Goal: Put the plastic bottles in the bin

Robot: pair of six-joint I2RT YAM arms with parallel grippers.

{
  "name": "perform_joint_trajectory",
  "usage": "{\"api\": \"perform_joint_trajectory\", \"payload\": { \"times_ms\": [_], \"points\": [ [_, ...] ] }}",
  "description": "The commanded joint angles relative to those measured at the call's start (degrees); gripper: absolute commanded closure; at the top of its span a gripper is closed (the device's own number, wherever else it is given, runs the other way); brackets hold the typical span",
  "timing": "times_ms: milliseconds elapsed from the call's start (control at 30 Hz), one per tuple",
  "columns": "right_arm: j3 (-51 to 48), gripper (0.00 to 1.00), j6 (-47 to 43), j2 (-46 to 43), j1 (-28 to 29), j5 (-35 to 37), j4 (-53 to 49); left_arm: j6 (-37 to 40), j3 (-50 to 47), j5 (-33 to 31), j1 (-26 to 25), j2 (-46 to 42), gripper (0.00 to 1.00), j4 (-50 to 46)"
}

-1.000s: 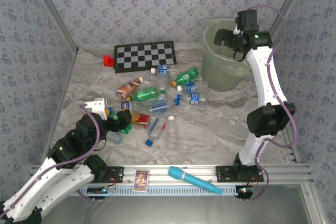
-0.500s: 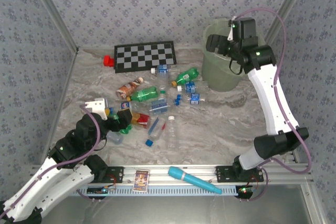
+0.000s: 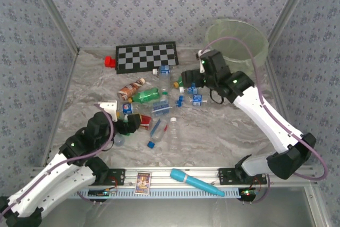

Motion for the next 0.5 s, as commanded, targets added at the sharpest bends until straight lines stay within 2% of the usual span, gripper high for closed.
{"api": "perform_joint_trajectory", "payload": {
  "times_ms": [0, 300, 467],
  "points": [
    [-3.76, 0.0, 2.15, 0.61, 4.16, 2.08, 0.78, 1.7, 0.3, 4.24, -0.19, 1.91, 0.0, 1.89],
    [-14.26, 0.0, 10.56, 4.89, 13.95, 1.29, 2.58, 2.01, 0.53, 5.79, -0.15, 4.68, 0.0, 2.88],
    [-20.21, 0.0, 15.08, 5.26, 16.92, -2.94, 6.56, 1.55, 0.51, 4.97, -0.17, 4.66, 0.0, 2.95]
  ]
}}
